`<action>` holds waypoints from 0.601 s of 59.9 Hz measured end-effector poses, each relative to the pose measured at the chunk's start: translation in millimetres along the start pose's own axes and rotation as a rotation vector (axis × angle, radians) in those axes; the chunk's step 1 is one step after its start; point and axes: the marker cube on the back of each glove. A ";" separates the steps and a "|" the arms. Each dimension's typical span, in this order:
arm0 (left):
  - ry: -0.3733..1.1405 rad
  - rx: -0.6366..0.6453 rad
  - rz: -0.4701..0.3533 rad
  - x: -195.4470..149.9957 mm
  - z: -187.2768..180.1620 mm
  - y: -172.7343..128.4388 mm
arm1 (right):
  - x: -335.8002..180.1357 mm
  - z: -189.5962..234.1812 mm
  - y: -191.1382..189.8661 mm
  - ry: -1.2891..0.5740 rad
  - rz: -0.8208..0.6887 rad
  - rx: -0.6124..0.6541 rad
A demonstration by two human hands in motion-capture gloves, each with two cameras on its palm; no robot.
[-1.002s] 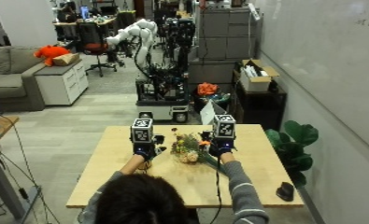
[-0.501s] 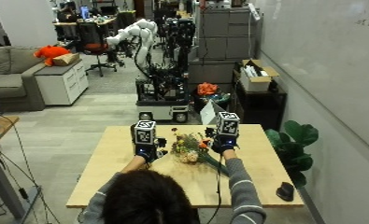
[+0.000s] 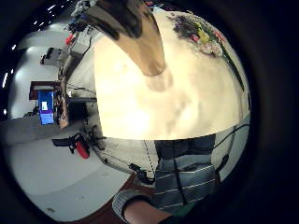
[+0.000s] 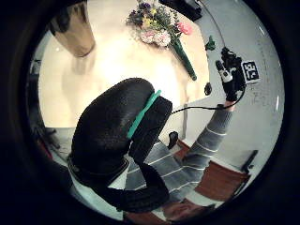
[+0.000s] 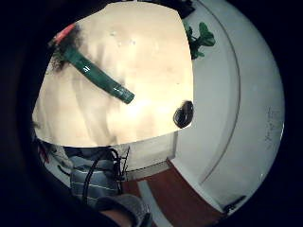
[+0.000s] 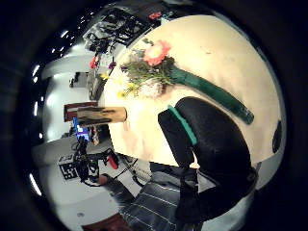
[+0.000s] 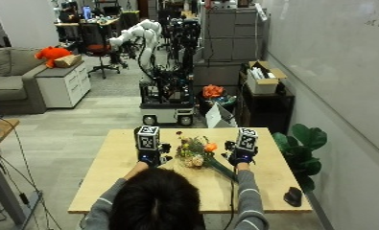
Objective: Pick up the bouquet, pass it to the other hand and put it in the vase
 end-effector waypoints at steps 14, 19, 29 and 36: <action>0.004 -0.003 0.040 3.2 16.3 -15.4 | 20.1 65.3 -34.8 -0.060 -0.027 0.028; -0.036 -0.058 -0.021 7.0 10.0 5.7 | 29.3 93.2 -41.1 -0.076 -0.021 -0.028; -0.030 -0.072 0.022 10.2 25.3 -10.8 | 42.6 137.7 -59.4 -0.111 0.043 -0.056; -0.078 -0.089 -0.031 9.4 22.4 -2.0 | 44.7 155.3 -67.2 -0.147 0.075 -0.030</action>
